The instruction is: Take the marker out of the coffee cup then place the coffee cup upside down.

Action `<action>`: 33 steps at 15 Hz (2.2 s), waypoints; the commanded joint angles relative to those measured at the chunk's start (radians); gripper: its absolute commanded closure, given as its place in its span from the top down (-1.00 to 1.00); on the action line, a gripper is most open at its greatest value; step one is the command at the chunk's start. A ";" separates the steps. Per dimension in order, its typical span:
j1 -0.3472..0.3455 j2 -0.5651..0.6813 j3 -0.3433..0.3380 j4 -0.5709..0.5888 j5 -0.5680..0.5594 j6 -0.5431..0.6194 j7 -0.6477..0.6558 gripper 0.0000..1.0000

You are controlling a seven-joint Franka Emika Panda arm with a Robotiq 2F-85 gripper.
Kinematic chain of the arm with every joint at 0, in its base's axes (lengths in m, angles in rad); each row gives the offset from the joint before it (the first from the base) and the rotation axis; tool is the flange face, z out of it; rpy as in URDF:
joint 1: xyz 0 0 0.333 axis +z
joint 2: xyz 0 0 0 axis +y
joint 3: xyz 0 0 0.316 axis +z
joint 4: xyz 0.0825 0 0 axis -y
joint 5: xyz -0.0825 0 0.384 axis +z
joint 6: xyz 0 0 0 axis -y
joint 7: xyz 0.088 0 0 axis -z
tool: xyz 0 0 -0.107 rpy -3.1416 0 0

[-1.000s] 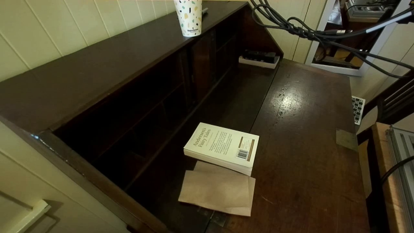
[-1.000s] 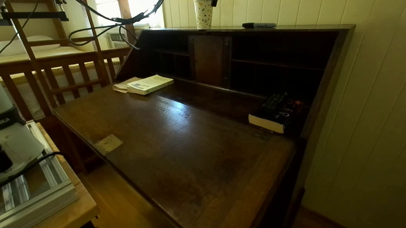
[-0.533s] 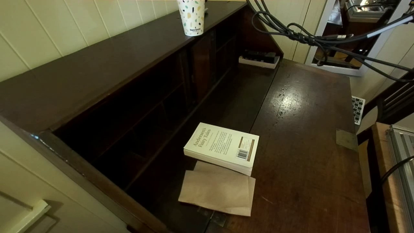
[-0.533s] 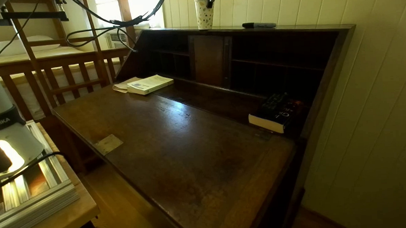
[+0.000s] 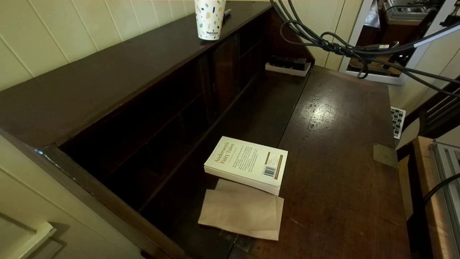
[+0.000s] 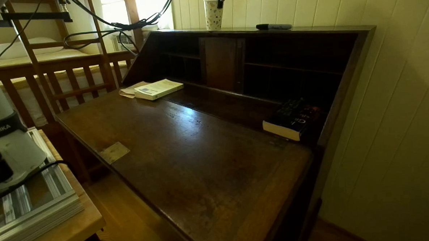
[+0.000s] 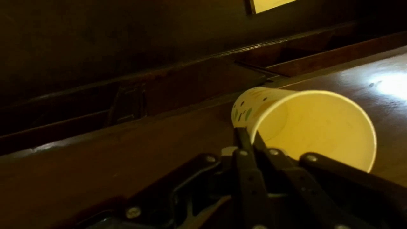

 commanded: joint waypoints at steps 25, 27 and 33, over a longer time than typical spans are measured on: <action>0.270 0.063 -0.244 -0.001 -0.571 0.309 -0.377 -0.98; 0.282 0.068 -0.251 -0.002 -0.586 0.318 -0.385 -0.98; 0.317 0.077 -0.281 -0.005 -0.639 0.316 -0.404 -0.98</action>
